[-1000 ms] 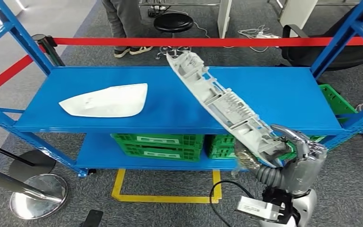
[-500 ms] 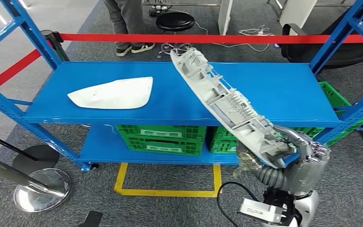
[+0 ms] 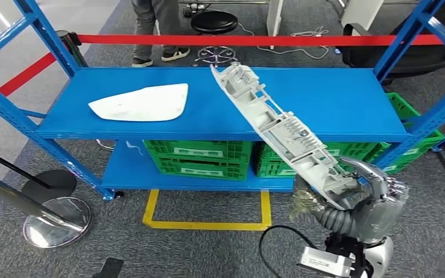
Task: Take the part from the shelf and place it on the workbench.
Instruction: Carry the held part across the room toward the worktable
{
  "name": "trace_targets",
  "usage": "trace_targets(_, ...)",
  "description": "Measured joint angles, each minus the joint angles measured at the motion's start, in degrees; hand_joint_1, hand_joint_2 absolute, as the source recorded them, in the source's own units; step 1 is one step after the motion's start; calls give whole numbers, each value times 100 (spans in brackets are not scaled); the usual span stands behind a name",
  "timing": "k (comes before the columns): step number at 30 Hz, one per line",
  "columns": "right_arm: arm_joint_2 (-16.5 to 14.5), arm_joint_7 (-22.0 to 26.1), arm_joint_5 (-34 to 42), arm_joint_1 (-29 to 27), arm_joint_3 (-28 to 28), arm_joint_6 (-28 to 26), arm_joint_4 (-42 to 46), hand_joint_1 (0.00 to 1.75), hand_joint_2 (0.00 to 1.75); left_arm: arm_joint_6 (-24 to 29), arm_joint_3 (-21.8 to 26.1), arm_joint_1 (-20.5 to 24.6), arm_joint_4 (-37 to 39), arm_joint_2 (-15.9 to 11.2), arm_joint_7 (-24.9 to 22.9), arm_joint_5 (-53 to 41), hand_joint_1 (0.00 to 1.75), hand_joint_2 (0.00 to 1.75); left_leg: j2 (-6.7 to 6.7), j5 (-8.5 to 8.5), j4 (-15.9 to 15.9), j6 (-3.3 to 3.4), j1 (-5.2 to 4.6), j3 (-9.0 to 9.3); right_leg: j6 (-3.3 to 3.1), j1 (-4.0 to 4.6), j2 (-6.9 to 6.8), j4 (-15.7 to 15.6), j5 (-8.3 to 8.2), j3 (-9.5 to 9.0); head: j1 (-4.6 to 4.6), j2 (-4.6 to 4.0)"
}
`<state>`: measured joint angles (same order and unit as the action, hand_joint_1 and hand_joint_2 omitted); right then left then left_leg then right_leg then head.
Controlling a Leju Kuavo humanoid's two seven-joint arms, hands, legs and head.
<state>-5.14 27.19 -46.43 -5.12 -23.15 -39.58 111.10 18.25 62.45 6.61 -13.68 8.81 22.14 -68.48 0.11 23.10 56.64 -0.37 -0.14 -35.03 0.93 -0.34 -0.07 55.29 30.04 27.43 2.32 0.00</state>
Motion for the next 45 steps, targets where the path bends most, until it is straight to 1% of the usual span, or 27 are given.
trace_targets(1,0,7,2,1,2,1,1,175,175,1,0,-4,0,-5,0,0,0,175,-7,98,64,-32,5,-35,-53,-11,-9,-13,-50,35,10,0)
trace_targets(3,0,27,4,3,7,1,3,175,175,3,0,-9,0,-17,-1,0,0,175,-17,567,495,-96,30,-177,-134,-27,-27,-31,-158,126,29,0)
trace_targets(5,0,41,9,-4,17,0,6,175,175,3,0,-13,1,-20,-2,-5,0,175,-17,1047,1205,-153,62,-337,-160,-24,-32,-19,-259,270,42,0)
trace_targets(6,0,44,12,-6,23,0,7,175,175,3,0,-13,1,-20,-2,-10,0,175,-17,1130,1462,-174,77,-361,-157,-23,-32,-5,-306,344,41,0)
trace_targets(8,0,48,16,-12,31,-1,7,175,175,3,-1,-11,1,-24,-1,-24,0,175,-17,942,1458,-201,104,-181,-134,-26,-30,38,-384,494,42,0)
trace_targets(10,0,52,20,-20,44,-2,11,175,175,3,-4,1,0,-31,-1,-40,0,175,-18,662,849,-203,123,281,-87,-30,-25,84,-446,621,45,0)
trace_targets(12,0,61,29,-31,70,-3,34,175,175,5,-10,23,1,-31,-5,-52,0,175,-28,618,168,-154,113,702,-11,-21,-27,114,-523,699,43,0)
trace_targets(13,0,68,36,-36,83,-3,48,175,175,7,-13,31,1,-29,-7,-57,0,175,-33,650,-24,-125,99,801,33,-20,-30,117,-569,727,43,0)
trace_targets(15,0,78,53,-50,105,-4,73,175,175,7,-15,30,1,-18,-13,-65,0,175,-31,648,-137,-56,93,795,118,-27,-30,115,-632,775,44,0)
trace_targets(17,0,81,87,-76,130,-4,87,175,175,8,-17,23,2,-7,-15,-68,0,175,-14,584,-172,45,104,732,181,-34,-22,284,-431,882,29,0)
trace_targets(20,2,78,132,-104,157,-4,94,175,175,9,-20,26,2,-3,-15,-68,0,175,6,456,-175,163,74,581,214,-34,-14,1310,280,1210,9,0)
trace_targets(21,4,76,143,-112,161,-4,94,175,175,9,-21,26,2,1,-15,-68,0,175,10,415,-169,176,57,525,213,-32,-13,1629,400,1277,10,0)
trace_targets(22,7,73,154,-120,163,-4,94,175,175,9,-21,25,2,6,-15,-68,0,175,12,379,-161,182,40,472,204,-29,-13,1761,398,1251,9,0)
trace_targets(23,9,69,169,-127,166,-4,94,175,175,9,-22,24,2,11,-15,-68,0,175,12,349,-152,186,23,427,184,-26,-13,1662,294,1115,9,0)
trace_targets(24,12,65,185,-130,167,-4,94,175,175,9,-22,24,2,15,-15,-68,0,175,10,323,-146,186,8,395,150,-19,-12,1353,136,877,9,0)
trace_targets(27,19,60,248,-127,171,-4,113,175,175,9,-26,32,2,30,-15,-71,0,175,6,240,-138,144,-20,327,21,29,-12,208,-95,133,15,0)
trace_targets(29,26,59,293,-137,186,-4,142,175,175,9,-26,37,2,38,-15,-77,0,175,11,168,-135,79,-18,280,-15,56,-10,-23,-86,6,15,0)
trace_targets(31,33,58,322,-154,216,-4,164,175,175,10,-26,35,2,41,-15,-83,0,175,10,163,-118,11,-13,234,-70,41,-17,-89,-145,32,18,0)
trace_targets(32,34,58,331,-159,233,-4,171,175,175,11,-26,34,2,41,-15,-84,0,175,6,274,-26,-23,-10,190,-113,27,-26,-115,-188,61,25,0)
trace_targets(34,36,58,342,-170,260,-4,181,175,175,10,-26,34,2,36,-15,-87,0,175,-1,738,495,-90,16,5,-178,10,-44,-120,-274,167,38,0)
trace_targets(36,39,58,355,-188,281,-4,187,175,175,9,-26,33,2,33,-15,-95,0,175,-1,1161,1235,-142,48,-203,-188,14,-47,-70,-346,318,39,0)
trace_targets(37,40,58,361,-198,291,-4,188,175,175,9,-26,33,2,32,-15,-99,0,175,-1,1205,1452,-160,60,-227,-181,15,-47,-38,-384,401,39,0)
trace_targets(38,42,57,367,-206,300,-4,188,175,175,9,-27,35,2,32,-15,-102,0,175,-1,1124,1475,-171,71,-160,-170,14,-46,-2,-420,484,40,0)
trace_targets(40,45,58,375,-216,318,-4,193,175,175,9,-29,43,2,31,-15,-104,0,175,-1,799,986,-170,84,236,-133,8,-39,71,-486,634,41,0)
trace_targets(42,49,59,379,-224,334,-4,210,175,175,9,-32,60,2,31,-15,-107,0,175,-9,679,259,-132,73,700,-74,15,-36,133,-554,742,39,0)
trace_targets(43,49,60,380,-225,340,-4,221,175,175,9,-33,67,2,31,-15,-108,0,175,-16,700,26,-106,62,824,-40,18,-40,151,-596,781,39,0)
trace_targets(45,50,60,382,-226,346,-4,240,175,175,9,-34,68,2,34,-14,-109,0,175,-25,714,-105,-29,39,833,28,15,-47,153,-693,834,35,0)
